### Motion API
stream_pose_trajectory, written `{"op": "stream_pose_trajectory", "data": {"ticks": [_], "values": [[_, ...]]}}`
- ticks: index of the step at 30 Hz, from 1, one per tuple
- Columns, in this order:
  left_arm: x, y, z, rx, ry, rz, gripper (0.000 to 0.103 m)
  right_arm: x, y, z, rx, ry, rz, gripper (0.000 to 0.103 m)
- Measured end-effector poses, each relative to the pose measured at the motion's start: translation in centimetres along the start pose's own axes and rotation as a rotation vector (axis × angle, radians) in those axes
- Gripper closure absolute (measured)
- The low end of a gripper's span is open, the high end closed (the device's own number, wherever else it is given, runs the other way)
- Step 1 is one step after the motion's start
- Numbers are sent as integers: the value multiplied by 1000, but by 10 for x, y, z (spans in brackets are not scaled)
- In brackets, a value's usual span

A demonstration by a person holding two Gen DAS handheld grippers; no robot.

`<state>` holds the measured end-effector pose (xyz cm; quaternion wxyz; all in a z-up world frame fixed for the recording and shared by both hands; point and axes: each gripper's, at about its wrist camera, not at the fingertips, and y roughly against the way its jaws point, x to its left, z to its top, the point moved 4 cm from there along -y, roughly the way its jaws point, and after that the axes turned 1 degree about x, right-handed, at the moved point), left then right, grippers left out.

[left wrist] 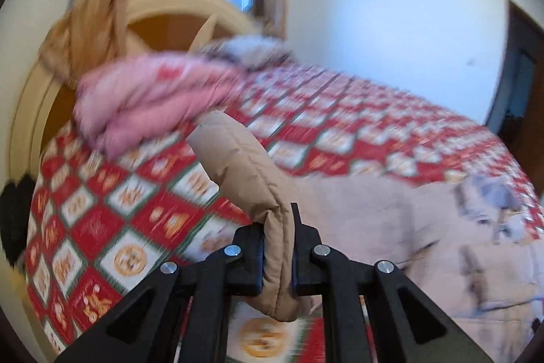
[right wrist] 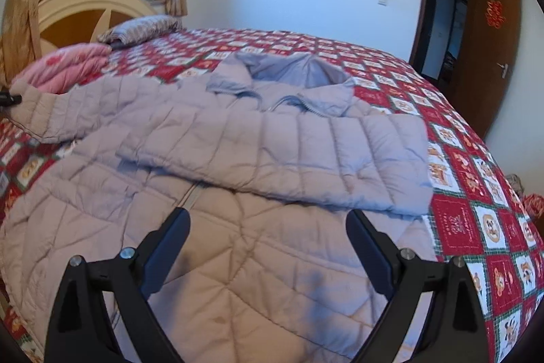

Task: Fold large clothes
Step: 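Grasp the other sleeve with the left gripper and fold it across the jacket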

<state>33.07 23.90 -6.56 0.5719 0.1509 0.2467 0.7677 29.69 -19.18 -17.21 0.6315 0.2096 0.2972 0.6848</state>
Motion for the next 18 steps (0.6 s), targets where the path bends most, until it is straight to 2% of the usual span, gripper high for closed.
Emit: {"op": "stream_pose_trajectory", "data": {"ticks": [3,6,12,14,15,16,18], "values": [[-52,32,12,-60,-68,-78,92,-13,6,0,-14,-53,-2,8],[-114,49,8,-74,-137,-179,92,-28,9,-3,-15,-114,-2,8],[-236,56,-41,-23,-281,-350,92,-51,15,-9,-16,-192,-11,8],[-265,55,-59,-3,-338,-368,89,-57,17,-10,-17,-195,-19,8],[-277,54,-66,5,-364,-366,78,-61,17,-12,-14,-203,-24,8],[-289,51,-74,16,-390,-356,52,-65,16,-13,-10,-210,-27,8],[-301,54,-85,-8,-415,-328,22,-73,15,-17,5,-225,-31,8]]}}
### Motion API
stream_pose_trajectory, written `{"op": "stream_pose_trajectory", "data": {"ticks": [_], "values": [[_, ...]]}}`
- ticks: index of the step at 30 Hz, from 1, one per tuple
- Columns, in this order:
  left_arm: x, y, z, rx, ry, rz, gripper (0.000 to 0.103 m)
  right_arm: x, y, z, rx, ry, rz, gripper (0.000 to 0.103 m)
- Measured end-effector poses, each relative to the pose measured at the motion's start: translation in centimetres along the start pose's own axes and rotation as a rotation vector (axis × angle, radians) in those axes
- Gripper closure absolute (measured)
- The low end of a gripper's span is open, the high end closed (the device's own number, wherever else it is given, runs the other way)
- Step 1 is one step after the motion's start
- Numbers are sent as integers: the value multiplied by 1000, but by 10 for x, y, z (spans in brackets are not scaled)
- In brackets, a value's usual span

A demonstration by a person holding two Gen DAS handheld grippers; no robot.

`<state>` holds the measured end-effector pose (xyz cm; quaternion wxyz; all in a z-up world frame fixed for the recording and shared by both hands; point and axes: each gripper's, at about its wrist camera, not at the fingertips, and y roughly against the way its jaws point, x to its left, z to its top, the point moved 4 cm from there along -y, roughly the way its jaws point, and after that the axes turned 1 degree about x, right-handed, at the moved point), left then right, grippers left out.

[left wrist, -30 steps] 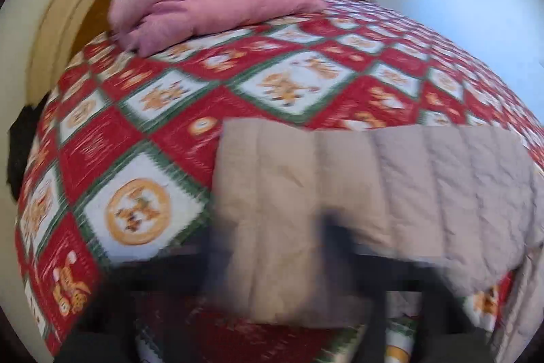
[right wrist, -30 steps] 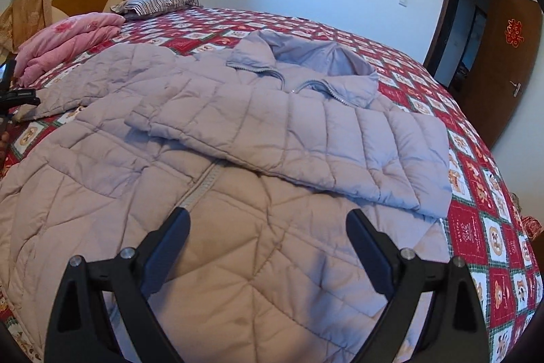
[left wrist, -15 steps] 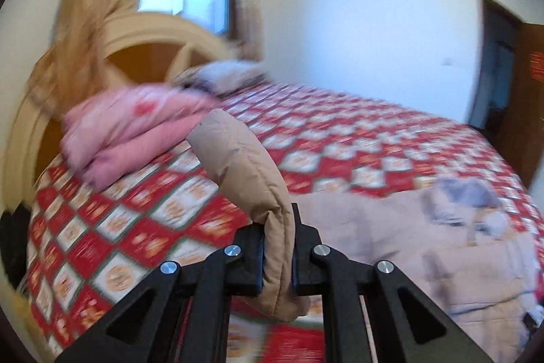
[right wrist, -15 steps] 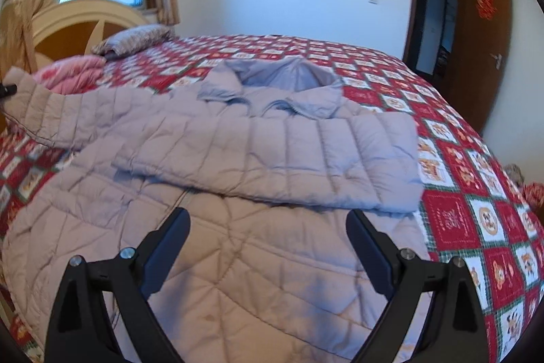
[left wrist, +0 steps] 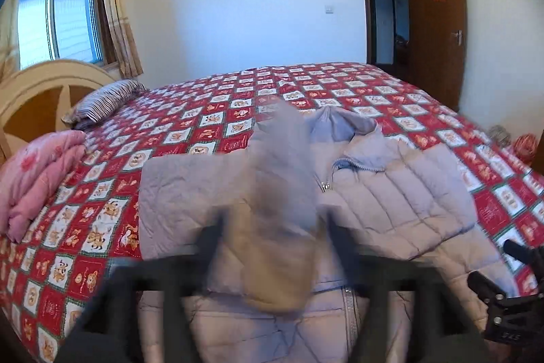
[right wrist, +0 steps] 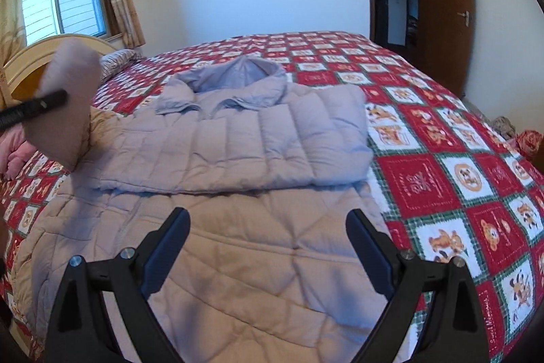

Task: Fold large clothes

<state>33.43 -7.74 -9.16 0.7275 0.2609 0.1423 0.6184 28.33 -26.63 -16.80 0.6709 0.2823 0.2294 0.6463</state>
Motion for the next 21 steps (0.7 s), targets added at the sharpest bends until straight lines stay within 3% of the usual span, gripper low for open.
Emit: {"op": "stream_pose_trajectory", "data": {"ticks": [3,4,7,16,21], "values": [[-6,7,-3,-50,-25,-5,19,-7,-3,-3,16,-5,-10,8],[-2,11,-4,-62,-24,-9,14,-8,-4,-3,19,-5,-11,8],[22,13,-10,-79,2,19,10,-8,-7,-1,31,-11,-3,8],[176,-46,-77,117,195,307,10,47,-29,32,66,-6,140,8],[227,-71,-132,258,328,344,10,85,-63,37,159,-30,222,10]]}}
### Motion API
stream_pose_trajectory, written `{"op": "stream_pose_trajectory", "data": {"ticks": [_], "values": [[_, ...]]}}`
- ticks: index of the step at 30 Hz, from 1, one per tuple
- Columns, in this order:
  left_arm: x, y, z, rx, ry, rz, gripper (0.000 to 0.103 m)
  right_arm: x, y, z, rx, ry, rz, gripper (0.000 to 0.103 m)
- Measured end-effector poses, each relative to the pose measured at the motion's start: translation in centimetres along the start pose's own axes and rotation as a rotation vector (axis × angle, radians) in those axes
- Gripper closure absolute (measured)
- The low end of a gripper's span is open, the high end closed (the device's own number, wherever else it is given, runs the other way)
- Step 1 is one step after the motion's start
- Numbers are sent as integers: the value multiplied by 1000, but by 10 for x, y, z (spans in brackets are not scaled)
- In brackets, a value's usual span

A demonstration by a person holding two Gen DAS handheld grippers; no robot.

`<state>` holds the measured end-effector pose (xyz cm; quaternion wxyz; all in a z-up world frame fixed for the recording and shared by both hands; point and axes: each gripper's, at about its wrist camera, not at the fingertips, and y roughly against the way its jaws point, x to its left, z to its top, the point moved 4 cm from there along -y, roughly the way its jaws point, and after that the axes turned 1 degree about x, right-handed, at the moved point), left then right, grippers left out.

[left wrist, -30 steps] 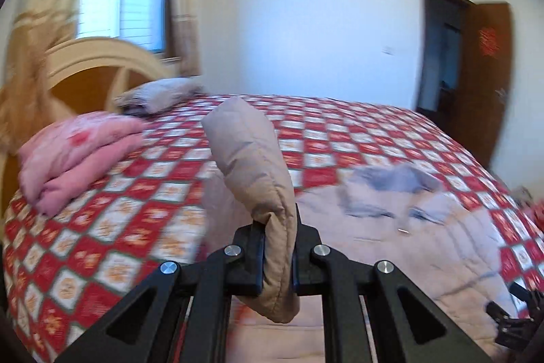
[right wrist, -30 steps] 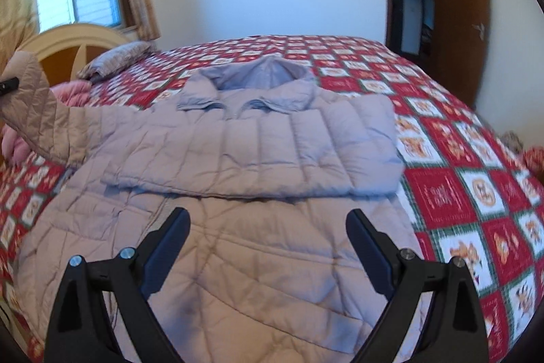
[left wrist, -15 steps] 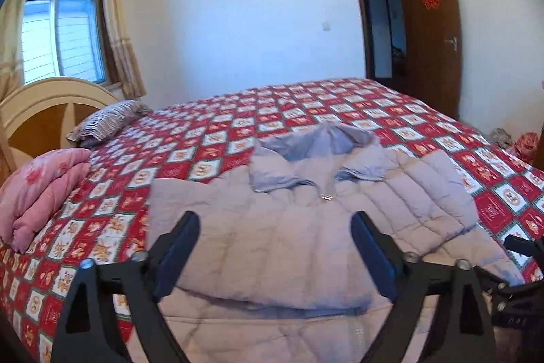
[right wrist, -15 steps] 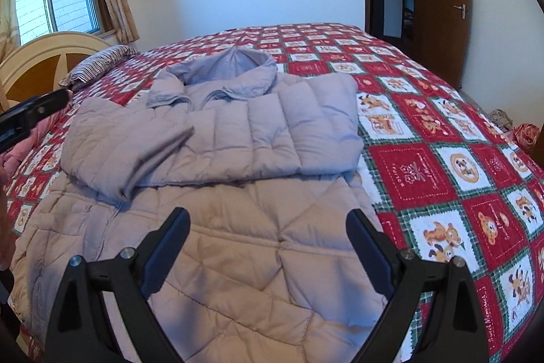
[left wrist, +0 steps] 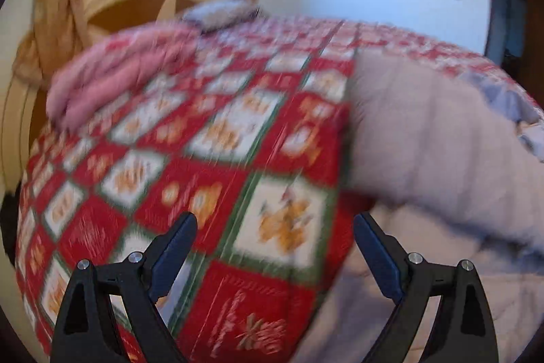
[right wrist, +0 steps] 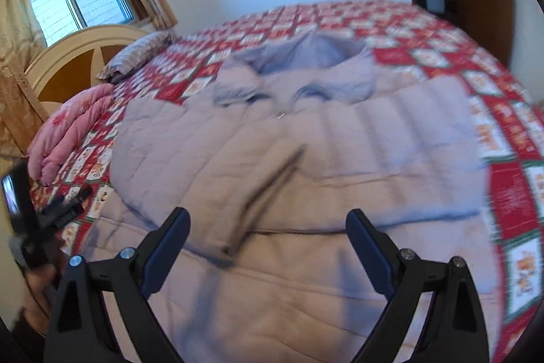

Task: Fold large clothes

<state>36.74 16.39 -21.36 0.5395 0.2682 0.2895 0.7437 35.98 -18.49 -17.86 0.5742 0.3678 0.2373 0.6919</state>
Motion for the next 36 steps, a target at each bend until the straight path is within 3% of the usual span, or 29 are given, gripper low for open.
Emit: {"op": "stream_pose_trajectory", "data": {"ticks": [2,4,6,8,10,15,22,23,24,25,28,30,32,34,36], "values": [[11,-18,-16,86,43,2,10,8,-20,-1,49,-17,13,20],[16,-17,-22,85,66,-12,10,14,-33,-7,98,-21,30,37],[15,-13,-21,64,57,-23,10,19,-39,-14,116,7,13,68],[9,-13,-20,63,28,-15,10,21,-33,-17,108,32,11,85],[7,-11,-19,63,26,-18,10,19,-23,-17,83,48,-7,89],[11,-9,-15,90,51,-56,10,-1,4,-13,28,69,-56,90],[5,25,23,68,47,-117,10,-35,3,-27,46,34,-101,84],[0,32,31,58,42,-133,10,-38,4,-27,41,28,-102,68],[-6,39,40,51,36,-146,10,-41,8,-27,30,22,-123,37],[-12,47,50,38,29,-163,10,-41,11,-25,16,15,-131,28],[-40,68,83,-27,17,-230,10,-47,30,-16,-51,-10,-209,33],[-64,72,102,-66,12,-279,10,-46,38,-7,-85,-37,-200,50],[-95,64,116,-107,-3,-288,10,-38,39,6,-108,-45,-190,54],[-124,44,118,-92,-31,-278,10,-29,35,19,-131,-52,-170,54],[-149,14,110,-37,-68,-221,10,-25,22,29,-130,-65,-155,54]]}}
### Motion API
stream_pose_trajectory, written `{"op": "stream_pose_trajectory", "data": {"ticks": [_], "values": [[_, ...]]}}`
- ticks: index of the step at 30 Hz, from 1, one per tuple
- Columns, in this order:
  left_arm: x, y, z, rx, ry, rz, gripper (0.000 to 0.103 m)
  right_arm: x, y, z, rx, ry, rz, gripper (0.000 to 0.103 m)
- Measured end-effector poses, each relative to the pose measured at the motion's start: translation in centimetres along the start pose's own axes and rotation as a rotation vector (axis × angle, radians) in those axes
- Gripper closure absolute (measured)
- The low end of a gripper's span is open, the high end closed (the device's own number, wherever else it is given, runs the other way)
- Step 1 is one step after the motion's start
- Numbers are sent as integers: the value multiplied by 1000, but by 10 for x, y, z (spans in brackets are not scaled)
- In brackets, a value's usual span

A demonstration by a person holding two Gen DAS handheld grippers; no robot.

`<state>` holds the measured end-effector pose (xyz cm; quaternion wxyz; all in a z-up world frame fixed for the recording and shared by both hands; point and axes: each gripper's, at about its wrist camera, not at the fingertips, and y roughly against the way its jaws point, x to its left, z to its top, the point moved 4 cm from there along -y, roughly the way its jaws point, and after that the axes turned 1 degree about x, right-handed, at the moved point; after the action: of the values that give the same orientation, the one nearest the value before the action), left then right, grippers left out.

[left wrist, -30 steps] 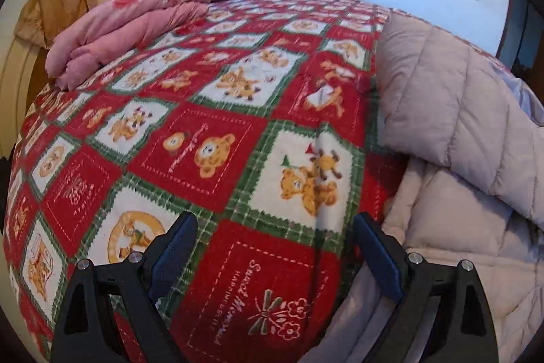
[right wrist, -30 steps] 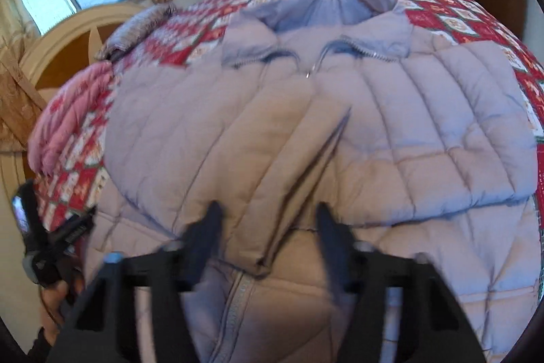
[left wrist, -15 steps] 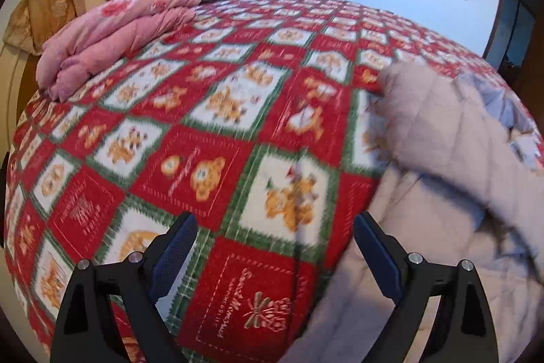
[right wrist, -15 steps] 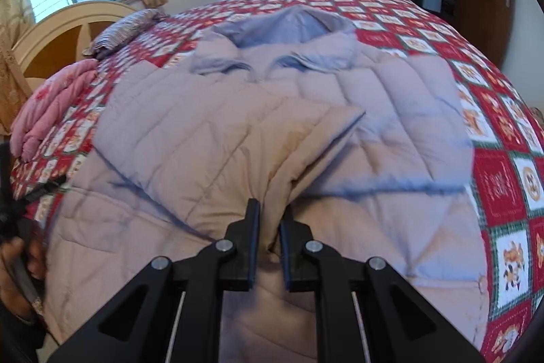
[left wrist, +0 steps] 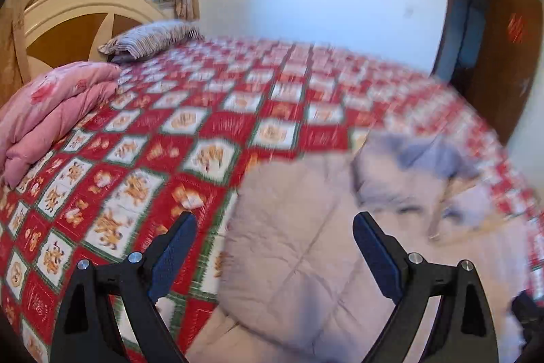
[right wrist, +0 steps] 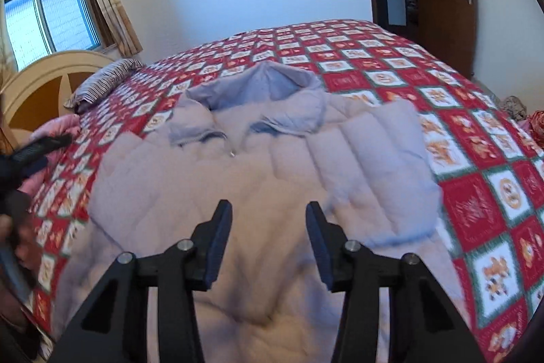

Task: Fold large clothes

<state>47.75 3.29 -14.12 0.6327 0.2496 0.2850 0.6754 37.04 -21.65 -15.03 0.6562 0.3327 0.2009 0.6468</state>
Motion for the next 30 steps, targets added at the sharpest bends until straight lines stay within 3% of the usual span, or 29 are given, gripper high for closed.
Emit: {"op": "stream_pose_trajectory", "data": {"ticks": [4,6,13,27,30], "values": [[-17,-59,-29,117,-45,47,10,6,-36,4,32,-27,7,54],[-17,-72,-41,120,-54,67,10,8,-57,0,69,-21,9,54],[-7,-82,-52,117,3,27,1,4,-82,-23,100,29,-24,56],[-12,-88,-55,139,-8,41,1,7,-93,-29,107,87,-84,56],[-4,-70,-46,137,32,48,1,9,-91,-27,122,110,-94,56]]}}
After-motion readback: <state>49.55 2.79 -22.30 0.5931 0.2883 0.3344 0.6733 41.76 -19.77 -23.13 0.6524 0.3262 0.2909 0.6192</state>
